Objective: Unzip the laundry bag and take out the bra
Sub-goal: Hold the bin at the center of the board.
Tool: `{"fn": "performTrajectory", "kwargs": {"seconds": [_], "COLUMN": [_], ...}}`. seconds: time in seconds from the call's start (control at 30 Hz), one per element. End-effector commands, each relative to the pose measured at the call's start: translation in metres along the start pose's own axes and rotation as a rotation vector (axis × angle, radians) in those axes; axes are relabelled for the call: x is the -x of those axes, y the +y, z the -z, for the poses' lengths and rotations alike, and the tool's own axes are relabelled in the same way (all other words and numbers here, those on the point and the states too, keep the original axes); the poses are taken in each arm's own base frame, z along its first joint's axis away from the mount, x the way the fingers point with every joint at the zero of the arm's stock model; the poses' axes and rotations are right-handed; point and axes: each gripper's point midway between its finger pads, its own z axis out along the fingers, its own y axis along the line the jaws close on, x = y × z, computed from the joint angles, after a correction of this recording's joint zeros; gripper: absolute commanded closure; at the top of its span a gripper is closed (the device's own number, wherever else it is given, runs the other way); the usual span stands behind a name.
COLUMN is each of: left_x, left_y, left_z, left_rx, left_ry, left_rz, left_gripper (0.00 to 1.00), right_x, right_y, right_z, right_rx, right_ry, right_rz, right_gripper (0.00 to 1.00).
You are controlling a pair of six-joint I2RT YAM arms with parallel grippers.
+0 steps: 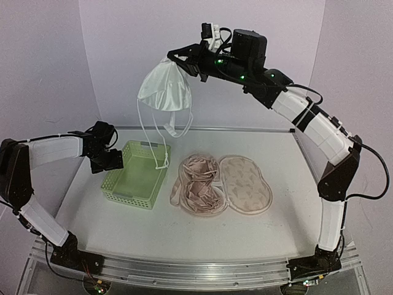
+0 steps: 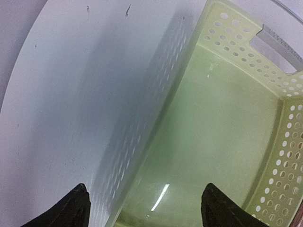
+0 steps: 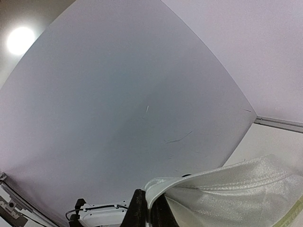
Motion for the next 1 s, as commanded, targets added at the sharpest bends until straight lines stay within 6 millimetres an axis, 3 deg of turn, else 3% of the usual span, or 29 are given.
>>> {"fn": "performTrajectory", "kwargs": {"seconds": [0.0,0.3,0.5,0.73,0.97], "left_x": [0.013,0.003,-0.004,-0.015,-0.027], "left_y": [-0.007,-0.002,-0.011,-0.024,-0.041], "left_z": [-0.008,-0.025,-0.025,-0.022,-0.011], "left_rx": [-0.02,0.013,-0.047,-0.129,-0.165], "left_ry": [-0.022,0.005,0.021,0.041,0.03], "left_rz": [0.008,-0.012,-0.027,-0.042,-0.093], "left_gripper": [0.23,0.38,0.59,0.86,0.99], "right_x": [0.015,0.007,0.003,-0.006,-0.018], "right_y": [0.032,0.041,0.044,0.034,0.015], "right_z": [0.005,0.003,-0.003,-0.01,-0.018], "right_rx": [0.097,0.124,0.141,0.127,0.087], "right_ry": [-0.048,-0.029,-0.027,-0.01,0.004], "right_rz": [0.034,0.033,0.028,0.014,-0.004], "right_gripper": [1.0,1.0,1.0,1.0,1.0]}}
